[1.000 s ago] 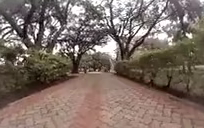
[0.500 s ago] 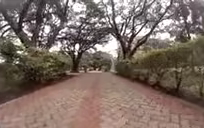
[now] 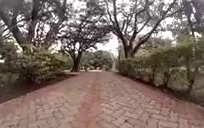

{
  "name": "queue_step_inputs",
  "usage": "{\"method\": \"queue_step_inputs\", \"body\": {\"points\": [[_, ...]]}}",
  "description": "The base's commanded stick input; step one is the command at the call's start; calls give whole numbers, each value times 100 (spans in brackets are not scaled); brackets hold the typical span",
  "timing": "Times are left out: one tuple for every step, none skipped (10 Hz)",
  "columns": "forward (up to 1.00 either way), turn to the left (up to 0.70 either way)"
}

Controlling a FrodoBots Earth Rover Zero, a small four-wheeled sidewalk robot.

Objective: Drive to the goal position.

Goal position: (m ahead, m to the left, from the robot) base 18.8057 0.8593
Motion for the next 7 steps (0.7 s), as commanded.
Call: {"method": "queue_step_inputs", "body": {"points": [[70,-5],[70,-24],[70,-34],[70,-30],[70,-20],[70,-5],[70,0]]}}
